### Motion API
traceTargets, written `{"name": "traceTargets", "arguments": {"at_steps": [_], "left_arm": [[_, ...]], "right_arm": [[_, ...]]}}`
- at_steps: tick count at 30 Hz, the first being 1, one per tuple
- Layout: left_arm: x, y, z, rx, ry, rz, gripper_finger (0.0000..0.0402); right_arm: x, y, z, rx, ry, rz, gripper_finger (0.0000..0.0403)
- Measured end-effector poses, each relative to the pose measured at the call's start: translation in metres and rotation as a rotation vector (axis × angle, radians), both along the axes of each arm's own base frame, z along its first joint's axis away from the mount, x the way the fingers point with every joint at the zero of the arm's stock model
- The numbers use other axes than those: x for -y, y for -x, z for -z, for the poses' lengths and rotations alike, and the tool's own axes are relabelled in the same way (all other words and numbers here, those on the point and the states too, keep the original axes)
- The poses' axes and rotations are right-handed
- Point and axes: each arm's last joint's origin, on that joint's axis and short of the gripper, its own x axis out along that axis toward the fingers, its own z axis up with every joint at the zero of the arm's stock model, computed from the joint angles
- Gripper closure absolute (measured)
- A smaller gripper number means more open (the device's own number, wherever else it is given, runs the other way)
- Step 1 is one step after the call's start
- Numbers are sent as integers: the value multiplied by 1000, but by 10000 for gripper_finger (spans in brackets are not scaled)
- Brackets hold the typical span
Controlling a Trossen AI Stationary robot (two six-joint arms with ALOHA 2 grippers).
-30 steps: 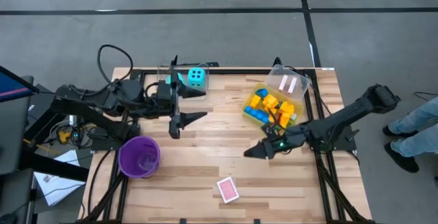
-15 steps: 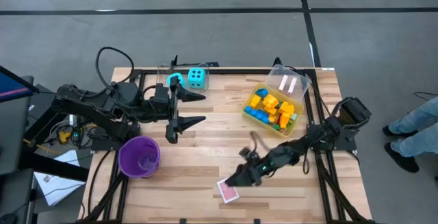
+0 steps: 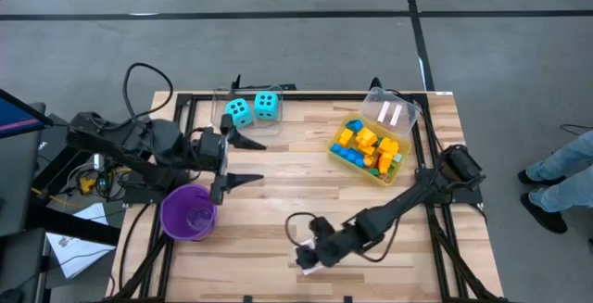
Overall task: Pick & Place Toys
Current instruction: Put the red deck of cards into the white bin
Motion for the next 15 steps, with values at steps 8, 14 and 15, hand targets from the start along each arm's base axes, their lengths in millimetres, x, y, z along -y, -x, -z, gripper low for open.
{"name": "traceTargets", "arguments": {"at_steps": [8, 14, 15], "left_arm": [[1, 19, 0, -54, -20, 34, 115], [-4, 32, 0, -87, 2, 34, 115], [-5, 34, 0, -92, 14, 32, 115]], "right_arm": [[0, -29, 18, -150, 81, 30, 148], [0, -29, 35, -222, 80, 86, 148], [0, -29, 33, -219, 78, 87, 148]]}}
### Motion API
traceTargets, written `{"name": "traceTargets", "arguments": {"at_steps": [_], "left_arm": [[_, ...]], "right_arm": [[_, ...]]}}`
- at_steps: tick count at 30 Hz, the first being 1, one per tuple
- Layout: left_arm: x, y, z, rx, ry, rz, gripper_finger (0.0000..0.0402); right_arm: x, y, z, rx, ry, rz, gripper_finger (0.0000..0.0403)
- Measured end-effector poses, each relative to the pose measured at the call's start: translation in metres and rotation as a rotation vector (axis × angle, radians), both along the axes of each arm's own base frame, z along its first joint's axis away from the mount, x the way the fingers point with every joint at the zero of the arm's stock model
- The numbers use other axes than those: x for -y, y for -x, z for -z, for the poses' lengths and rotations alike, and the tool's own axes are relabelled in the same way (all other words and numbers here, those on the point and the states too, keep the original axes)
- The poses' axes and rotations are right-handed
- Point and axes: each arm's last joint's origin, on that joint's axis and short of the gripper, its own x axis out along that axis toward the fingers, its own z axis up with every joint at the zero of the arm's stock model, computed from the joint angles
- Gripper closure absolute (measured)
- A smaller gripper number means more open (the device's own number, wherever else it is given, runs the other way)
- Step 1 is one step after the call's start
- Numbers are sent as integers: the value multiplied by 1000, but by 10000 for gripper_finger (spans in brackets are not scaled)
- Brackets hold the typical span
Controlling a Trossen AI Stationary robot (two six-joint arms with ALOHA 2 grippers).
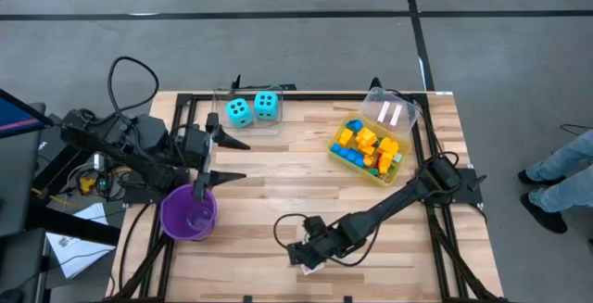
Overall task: Pick & Place Toys
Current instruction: Put the red deck of cards into the white bin
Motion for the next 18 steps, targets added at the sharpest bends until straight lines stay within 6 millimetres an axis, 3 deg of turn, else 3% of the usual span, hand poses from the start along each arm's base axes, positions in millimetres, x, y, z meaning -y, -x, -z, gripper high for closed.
{"name": "traceTargets", "arguments": {"at_steps": [7, 18], "left_arm": [[-1, 5, -1, 2, 13, 6, 115], [3, -6, 4, -27, 27, 1, 115]], "right_arm": [[2, 8, 4, -77, 45, -7, 148], [-1, 17, 21, -67, 24, -49, 148]]}}
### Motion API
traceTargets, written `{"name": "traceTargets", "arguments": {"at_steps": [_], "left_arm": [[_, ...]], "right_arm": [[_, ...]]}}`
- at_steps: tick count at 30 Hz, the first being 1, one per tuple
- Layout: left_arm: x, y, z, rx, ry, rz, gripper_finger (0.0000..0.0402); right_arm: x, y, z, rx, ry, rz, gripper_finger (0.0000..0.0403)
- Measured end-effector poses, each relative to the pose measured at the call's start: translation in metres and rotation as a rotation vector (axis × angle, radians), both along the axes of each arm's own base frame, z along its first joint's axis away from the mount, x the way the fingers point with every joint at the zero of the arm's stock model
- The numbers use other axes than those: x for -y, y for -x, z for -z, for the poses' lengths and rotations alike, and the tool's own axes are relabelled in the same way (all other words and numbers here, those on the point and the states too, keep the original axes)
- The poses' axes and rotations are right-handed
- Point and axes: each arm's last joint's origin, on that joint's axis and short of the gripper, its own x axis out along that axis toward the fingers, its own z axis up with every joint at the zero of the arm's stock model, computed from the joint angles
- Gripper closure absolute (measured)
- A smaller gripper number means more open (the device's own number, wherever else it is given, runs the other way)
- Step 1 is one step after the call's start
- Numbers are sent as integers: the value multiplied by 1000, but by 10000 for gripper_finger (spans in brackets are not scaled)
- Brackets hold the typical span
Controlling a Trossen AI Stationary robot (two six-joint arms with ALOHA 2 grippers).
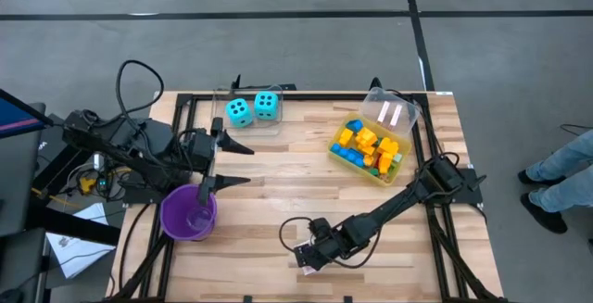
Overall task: Pick & Place Toys
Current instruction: Put the red deck of cards into the white bin
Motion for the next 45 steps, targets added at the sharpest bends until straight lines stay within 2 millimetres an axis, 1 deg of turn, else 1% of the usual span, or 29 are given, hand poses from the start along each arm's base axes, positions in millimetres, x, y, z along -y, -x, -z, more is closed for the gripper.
{"name": "traceTargets", "arguments": {"at_steps": [7, 11, 16, 24, 27, 30, 37, 45], "left_arm": [[3, -7, 3, -15, 20, -6, 115], [5, -12, 5, -11, 34, -8, 115], [7, -19, 6, -9, 40, -10, 115], [10, -24, 8, -12, 63, -14, 115], [9, -24, 8, -11, 72, -20, 115], [9, -24, 8, -10, 72, -28, 115], [9, -24, 8, -9, 85, -44, 115], [9, -24, 7, 1, 87, -53, 115]], "right_arm": [[4, 10, 3, -5, 3, -11, 148], [8, 18, 2, -7, 14, -17, 148], [18, 34, 1, -7, 29, -12, 148], [35, 61, 12, 117, -43, 53, 150], [40, 70, 18, 168, -78, 63, 158], [45, 77, 22, 174, -78, 72, 173], [50, 83, 20, 184, -10, 50, 202], [52, 85, 24, 178, 13, 49, 207]]}}
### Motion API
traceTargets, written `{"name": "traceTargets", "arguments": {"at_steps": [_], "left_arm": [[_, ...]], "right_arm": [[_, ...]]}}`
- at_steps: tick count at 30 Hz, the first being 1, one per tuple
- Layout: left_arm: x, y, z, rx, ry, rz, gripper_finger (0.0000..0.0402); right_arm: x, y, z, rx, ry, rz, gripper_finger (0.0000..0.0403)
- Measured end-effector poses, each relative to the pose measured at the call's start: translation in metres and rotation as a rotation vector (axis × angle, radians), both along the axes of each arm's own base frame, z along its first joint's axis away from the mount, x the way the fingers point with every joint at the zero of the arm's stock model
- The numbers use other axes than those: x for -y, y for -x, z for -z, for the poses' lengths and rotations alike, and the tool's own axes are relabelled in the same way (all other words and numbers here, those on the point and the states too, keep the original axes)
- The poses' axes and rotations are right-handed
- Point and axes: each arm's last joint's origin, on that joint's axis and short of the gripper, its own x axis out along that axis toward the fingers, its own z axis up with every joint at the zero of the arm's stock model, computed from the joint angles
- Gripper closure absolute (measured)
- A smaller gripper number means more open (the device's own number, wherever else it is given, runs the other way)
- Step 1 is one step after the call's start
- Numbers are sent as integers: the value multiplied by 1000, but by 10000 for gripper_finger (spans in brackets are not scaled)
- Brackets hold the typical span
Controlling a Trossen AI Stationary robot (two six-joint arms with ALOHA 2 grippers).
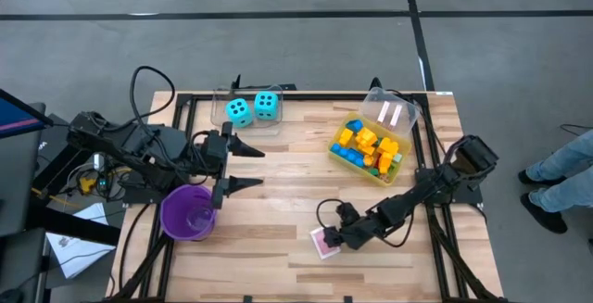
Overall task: Pick & Place Toys
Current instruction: Put the red deck of cards into the white bin
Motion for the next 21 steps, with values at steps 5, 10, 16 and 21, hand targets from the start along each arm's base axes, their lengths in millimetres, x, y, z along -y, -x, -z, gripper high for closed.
{"name": "traceTargets", "arguments": {"at_steps": [5, 10, 16, 21], "left_arm": [[0, 0, 0, 0, 0, -4, 115], [0, 0, -2, 18, 6, -4, 115], [0, -1, -4, 45, 17, -6, 115], [1, -4, -5, 59, 25, -7, 115]], "right_arm": [[1, 13, 14, 81, -40, 57, 207], [-5, 30, 23, 183, -71, 125, 207], [-8, 45, 30, 210, -61, 196, 207], [-8, 49, 34, 169, -48, 191, 207]]}}
